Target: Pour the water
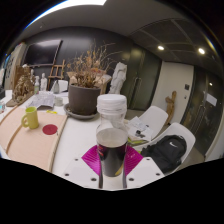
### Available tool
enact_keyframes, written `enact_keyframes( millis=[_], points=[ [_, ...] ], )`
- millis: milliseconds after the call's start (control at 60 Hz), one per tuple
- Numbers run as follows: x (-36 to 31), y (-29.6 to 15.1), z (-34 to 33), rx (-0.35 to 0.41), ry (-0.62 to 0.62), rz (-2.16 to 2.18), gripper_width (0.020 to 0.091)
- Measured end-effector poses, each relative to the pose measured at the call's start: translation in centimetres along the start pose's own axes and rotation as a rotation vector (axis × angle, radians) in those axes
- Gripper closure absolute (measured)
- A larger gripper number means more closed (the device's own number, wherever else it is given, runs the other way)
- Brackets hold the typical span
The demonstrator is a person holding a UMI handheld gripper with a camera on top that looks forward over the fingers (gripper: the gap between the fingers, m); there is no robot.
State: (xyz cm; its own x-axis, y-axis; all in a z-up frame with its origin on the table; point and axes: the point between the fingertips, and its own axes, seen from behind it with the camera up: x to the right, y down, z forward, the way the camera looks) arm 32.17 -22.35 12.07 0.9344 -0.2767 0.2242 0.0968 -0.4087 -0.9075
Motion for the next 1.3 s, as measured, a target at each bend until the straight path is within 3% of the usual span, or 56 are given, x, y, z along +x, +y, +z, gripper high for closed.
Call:
enact_keyframes(
  millis=[200, 400, 567, 867, 1033, 1300],
  points=[
    [-2.8, -12.4, 3.0, 0.119, 0.143, -0.312, 0.0846],
    [-12.1, -21.5, 6.9, 0.230, 0.262, -0.783, 0.0845],
    [-20.7, -22.7, 10.3, 0.296, 0.296, -1.185, 0.0847],
    [-30.0, -19.3, 13.8, 0.386, 0.299, -1.666, 0.0848],
    [-29.6, -19.0, 13.7, 0.306, 0.264, -1.513, 0.0847],
    [-27.4, -17.9, 12.9, 0.071, 0.031, -0.543, 0.0845]
  ],
)
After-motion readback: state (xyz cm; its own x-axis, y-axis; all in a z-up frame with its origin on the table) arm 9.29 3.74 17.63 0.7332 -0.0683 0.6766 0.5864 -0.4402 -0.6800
